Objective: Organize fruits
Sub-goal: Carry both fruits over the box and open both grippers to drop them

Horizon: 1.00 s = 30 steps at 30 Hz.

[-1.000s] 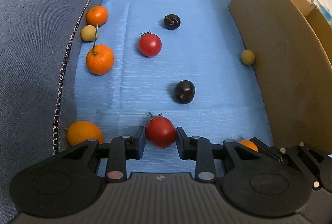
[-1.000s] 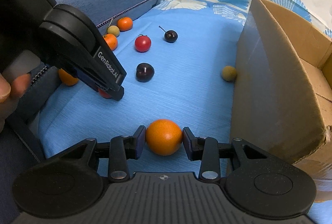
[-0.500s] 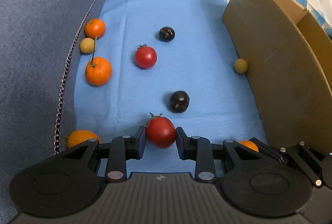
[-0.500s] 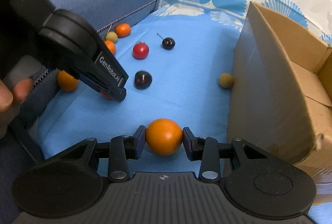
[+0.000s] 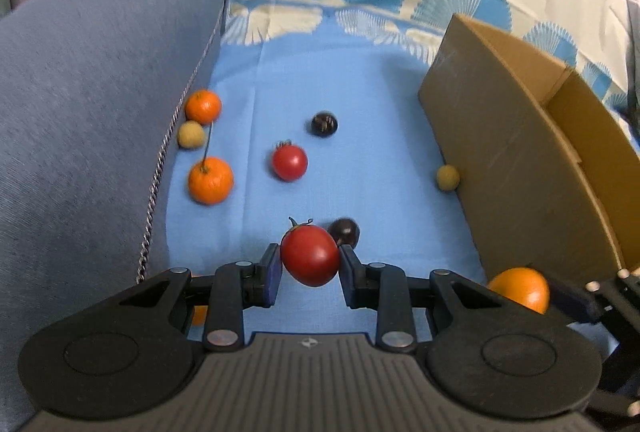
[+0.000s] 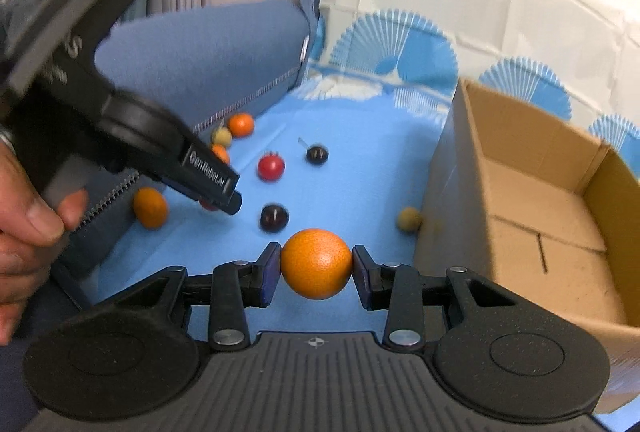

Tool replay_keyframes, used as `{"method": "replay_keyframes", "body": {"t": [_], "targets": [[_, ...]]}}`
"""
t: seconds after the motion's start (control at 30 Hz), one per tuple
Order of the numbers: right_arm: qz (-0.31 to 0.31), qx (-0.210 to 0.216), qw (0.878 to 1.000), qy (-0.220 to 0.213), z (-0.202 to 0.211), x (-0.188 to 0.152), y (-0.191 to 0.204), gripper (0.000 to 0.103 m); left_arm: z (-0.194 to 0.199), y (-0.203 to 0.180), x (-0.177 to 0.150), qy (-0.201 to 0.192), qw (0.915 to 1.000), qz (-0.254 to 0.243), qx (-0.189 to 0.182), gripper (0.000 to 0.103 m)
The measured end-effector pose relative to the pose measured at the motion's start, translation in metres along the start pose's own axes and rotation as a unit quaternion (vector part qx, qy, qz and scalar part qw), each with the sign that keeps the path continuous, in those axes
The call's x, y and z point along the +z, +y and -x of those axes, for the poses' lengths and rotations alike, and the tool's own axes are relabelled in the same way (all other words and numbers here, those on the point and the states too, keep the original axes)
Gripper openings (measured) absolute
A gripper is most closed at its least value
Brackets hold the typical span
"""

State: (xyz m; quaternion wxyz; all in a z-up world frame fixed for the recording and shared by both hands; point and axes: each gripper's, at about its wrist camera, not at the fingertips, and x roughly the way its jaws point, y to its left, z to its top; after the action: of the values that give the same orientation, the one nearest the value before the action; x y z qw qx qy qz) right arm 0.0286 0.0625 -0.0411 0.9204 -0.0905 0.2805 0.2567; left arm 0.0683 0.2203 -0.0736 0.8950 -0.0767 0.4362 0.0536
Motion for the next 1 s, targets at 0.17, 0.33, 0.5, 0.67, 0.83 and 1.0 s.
{"method": "replay_keyframes", "body": {"t": [0.17, 0.33, 0.5, 0.67, 0.83, 1.0], "targets": [[-0.017, 0.010, 0.999, -0.038, 0.030, 0.013, -0.018, 0.040, 0.025, -0.013, 0.003, -0.071, 0.9973, -0.017, -0.013, 0.034], [-0.037, 0.002, 0.996, -0.085, 0.062, 0.032, -0.054, 0.040, 0.046, -0.032, 0.009, -0.117, 0.9921, -0.034, -0.031, 0.034], [-0.043, -0.034, 0.990, -0.130, 0.082, 0.052, -0.115, 0.040, 0.068, -0.051, 0.016, -0.149, 0.9860, -0.055, -0.050, 0.034], [-0.052, -0.097, 0.984, -0.140, 0.083, 0.055, -0.181, 0.040, 0.090, -0.076, 0.026, -0.176, 0.9791, -0.073, -0.071, 0.034], [-0.129, -0.085, 0.979, -0.135, 0.075, 0.028, -0.222, 0.040, 0.107, -0.107, 0.027, -0.200, 0.9698, -0.098, -0.100, 0.034], [-0.116, -0.106, 0.979, -0.133, 0.080, 0.016, -0.221, 0.040, 0.106, -0.142, 0.016, -0.214, 0.9597, -0.146, -0.108, 0.034]]}}
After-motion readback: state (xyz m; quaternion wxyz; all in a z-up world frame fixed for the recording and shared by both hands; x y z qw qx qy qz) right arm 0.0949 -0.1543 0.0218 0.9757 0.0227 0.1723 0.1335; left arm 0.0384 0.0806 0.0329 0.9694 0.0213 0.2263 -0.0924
